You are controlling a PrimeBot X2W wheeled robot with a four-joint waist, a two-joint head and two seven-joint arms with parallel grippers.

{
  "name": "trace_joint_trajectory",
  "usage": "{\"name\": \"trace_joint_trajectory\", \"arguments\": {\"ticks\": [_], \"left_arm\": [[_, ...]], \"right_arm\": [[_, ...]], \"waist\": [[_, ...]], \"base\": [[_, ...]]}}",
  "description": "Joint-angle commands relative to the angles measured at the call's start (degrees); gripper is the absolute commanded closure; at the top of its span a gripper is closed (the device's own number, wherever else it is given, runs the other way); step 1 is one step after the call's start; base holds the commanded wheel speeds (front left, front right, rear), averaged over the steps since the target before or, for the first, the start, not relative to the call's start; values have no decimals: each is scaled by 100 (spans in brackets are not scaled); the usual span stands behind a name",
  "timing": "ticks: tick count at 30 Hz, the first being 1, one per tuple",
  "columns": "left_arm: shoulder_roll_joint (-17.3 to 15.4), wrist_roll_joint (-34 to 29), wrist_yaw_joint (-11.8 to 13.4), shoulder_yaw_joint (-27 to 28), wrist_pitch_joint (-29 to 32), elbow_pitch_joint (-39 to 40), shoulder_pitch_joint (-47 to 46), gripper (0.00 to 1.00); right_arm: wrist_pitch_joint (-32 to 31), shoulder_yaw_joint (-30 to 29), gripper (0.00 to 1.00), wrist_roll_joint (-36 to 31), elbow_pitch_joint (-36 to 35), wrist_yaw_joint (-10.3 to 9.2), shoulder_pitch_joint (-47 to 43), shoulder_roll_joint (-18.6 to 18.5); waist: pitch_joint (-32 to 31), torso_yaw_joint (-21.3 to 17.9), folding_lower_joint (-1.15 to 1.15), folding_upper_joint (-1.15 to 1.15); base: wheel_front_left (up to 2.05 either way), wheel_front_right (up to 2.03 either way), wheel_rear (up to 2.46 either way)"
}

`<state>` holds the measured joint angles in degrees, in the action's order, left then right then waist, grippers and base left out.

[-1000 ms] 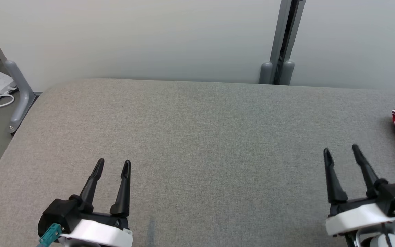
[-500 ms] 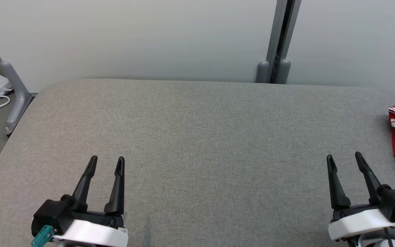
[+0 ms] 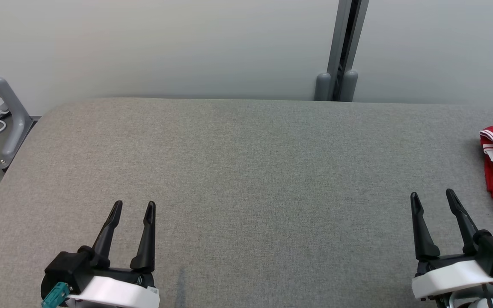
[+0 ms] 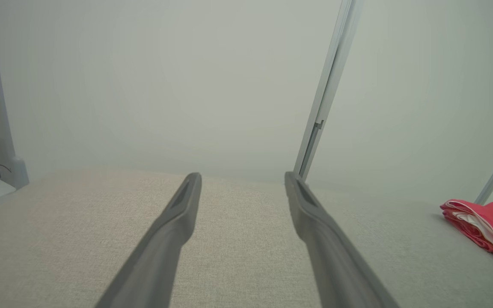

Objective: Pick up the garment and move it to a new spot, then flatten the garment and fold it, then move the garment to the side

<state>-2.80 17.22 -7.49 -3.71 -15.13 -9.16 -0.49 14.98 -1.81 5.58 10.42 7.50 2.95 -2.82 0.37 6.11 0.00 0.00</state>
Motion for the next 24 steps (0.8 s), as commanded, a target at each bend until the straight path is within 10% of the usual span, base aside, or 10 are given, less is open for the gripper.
{"name": "trace_joint_trajectory", "arguments": {"ticks": [1,24], "left_arm": [[-28,30,0,38,4,-43,-33,0],[-27,290,0,-40,3,-276,-44,0]], "right_arm": [[16,-41,0,20,-26,-2,18,-13],[16,-76,0,112,0,-2,29,-12]], "waist": [[-1,-1,0,0],[12,-11,0,0]], "base": [[0,0,0],[0,0,0]]}}
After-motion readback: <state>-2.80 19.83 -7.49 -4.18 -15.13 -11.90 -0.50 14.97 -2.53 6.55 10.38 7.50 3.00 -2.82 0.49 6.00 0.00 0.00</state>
